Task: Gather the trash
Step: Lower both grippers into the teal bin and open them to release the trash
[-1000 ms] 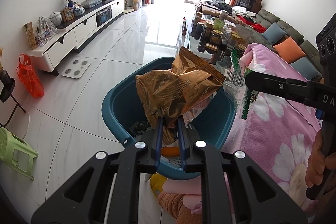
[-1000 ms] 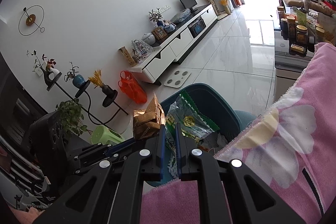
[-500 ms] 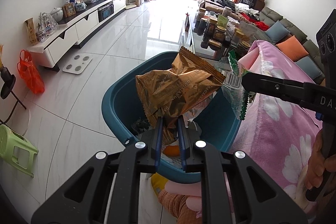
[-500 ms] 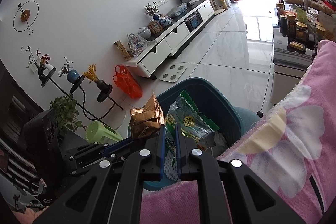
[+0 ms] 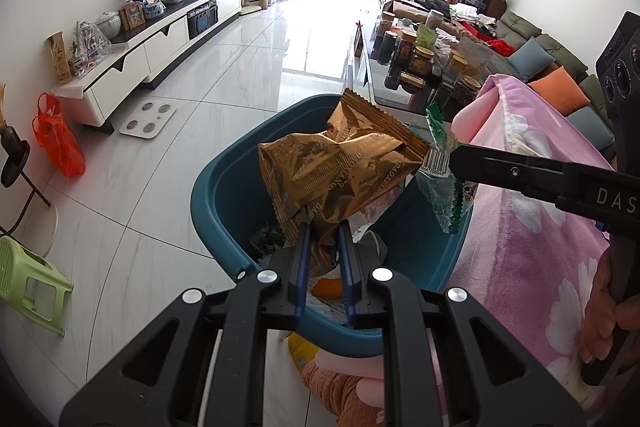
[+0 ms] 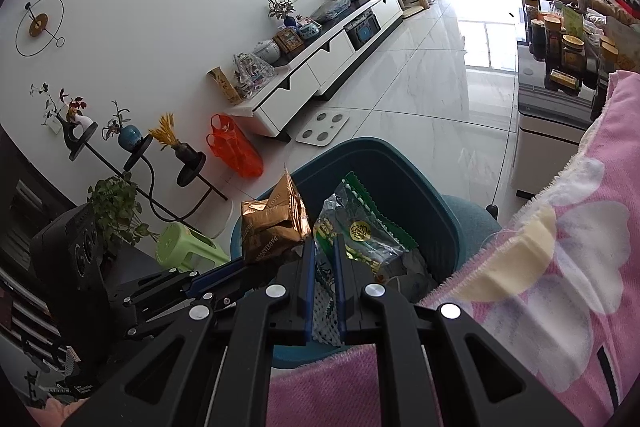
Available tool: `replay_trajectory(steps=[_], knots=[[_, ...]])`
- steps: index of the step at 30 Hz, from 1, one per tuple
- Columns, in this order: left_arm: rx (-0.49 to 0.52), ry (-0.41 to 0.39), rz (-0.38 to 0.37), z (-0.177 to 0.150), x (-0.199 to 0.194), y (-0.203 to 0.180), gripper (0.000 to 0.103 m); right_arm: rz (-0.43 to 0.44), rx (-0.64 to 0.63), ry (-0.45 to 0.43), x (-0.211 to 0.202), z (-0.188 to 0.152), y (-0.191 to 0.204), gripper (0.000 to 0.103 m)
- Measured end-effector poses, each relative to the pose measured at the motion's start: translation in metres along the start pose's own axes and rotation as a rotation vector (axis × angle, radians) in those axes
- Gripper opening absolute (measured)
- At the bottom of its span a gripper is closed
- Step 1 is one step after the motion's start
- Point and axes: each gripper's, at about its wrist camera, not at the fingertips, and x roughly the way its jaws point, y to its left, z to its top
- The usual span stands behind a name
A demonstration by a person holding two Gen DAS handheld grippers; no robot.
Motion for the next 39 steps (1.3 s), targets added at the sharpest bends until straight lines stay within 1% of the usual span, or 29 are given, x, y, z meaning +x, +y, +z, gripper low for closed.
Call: replay_trajectory(steps=[12,19,21,22,24,26,28,31,36,37,39], knots=[[-0.007,0.019,0.0,0.001,0.016,0.003,0.014,-0.037,0.008,0.034,0.01,0.003,0.0,0.008],[-0.024,0.039,-0.01,0.003,0.026,0.006,0.016,-0.051,0.01,0.05,0.016,0.003,0.0,0.011],[-0.04,0.051,-0.015,0.003,0.032,0.008,0.02,-0.053,0.01,0.057,0.017,0.003,0.001,0.013],[-0.048,0.06,-0.02,0.003,0.035,0.009,0.02,-0.055,0.01,0.058,0.018,0.004,0.001,0.013],[-0.06,0.07,-0.029,0.001,0.04,0.009,0.024,-0.058,0.013,0.057,0.017,0.003,0.0,0.017],[-0.068,0.072,-0.027,0.0,0.042,0.009,0.027,-0.059,0.021,0.054,0.016,0.003,-0.001,0.018],[-0.071,0.066,-0.03,-0.002,0.041,0.009,0.029,-0.062,0.028,0.053,0.017,0.003,-0.002,0.022],[-0.072,0.048,-0.032,-0.003,0.035,0.009,0.031,-0.061,0.026,0.048,0.015,0.002,-0.001,0.023],[-0.07,0.003,-0.032,-0.006,0.014,0.011,0.041,-0.05,0.03,0.029,0.005,-0.003,-0.002,0.024],[-0.069,-0.008,-0.037,-0.009,0.008,0.011,0.042,-0.045,0.033,0.023,0.002,-0.004,-0.004,0.024],[-0.066,-0.033,-0.053,-0.011,-0.004,0.011,0.048,-0.041,0.03,0.001,-0.009,-0.008,-0.005,0.025]])
